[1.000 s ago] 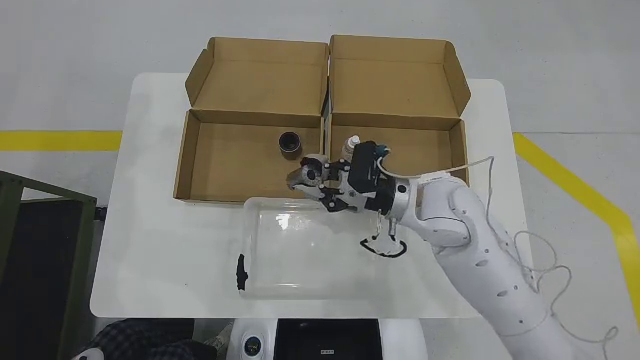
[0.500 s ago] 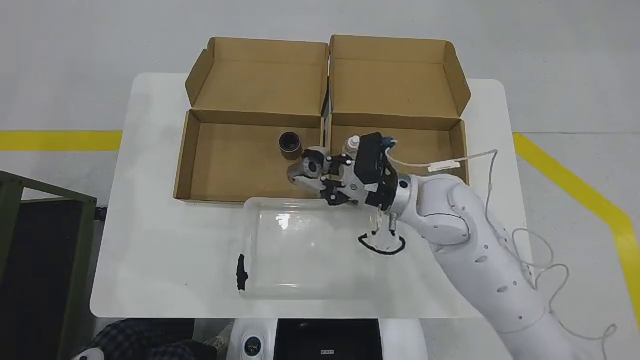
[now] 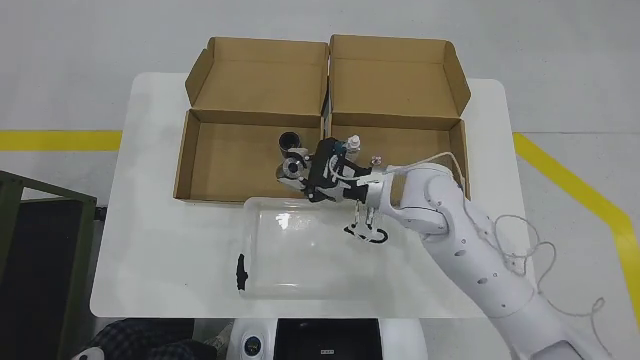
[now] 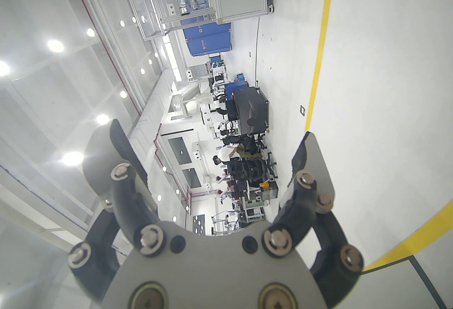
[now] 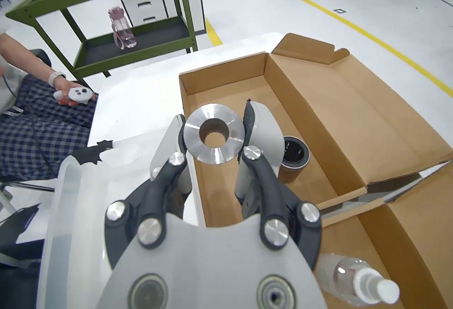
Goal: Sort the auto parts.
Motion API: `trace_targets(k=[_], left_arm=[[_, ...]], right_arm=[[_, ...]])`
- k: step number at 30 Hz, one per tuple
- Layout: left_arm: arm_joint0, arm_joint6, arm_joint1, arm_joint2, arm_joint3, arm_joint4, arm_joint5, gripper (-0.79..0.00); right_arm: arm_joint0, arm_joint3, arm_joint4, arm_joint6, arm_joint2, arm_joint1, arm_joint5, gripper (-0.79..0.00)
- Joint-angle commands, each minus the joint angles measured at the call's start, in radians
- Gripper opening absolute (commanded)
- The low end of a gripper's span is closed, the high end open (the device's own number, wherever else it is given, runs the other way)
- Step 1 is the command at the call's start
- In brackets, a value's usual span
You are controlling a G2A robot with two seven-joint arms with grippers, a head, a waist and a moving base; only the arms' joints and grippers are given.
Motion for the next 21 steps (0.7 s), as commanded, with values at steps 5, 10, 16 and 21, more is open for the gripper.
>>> trace_targets(k=[5,10,16,21], left_arm=[[0.000,0.000,0.000,0.000,0.000,0.000,0.000,0.000],[0.000,0.000,0.000,0.000,0.000,0.000,0.000,0.000],[0.000,0.000,0.000,0.000,0.000,0.000,0.000,0.000],[0.000,0.000,0.000,0.000,0.000,0.000,0.000,0.000]], right_arm=[[0.067,0.044,-0.091,0.021,-0.051,-0.016,0.025,-0.785],[0.116,0.083,-0.144,0.033,-0.092,-0.030,0.028,-0.785],[0.165,0.141,-0.185,0.054,-0.143,-0.049,0.021,-0.785],[0.194,0.189,-0.205,0.064,-0.180,-0.065,0.023,-0.785]])
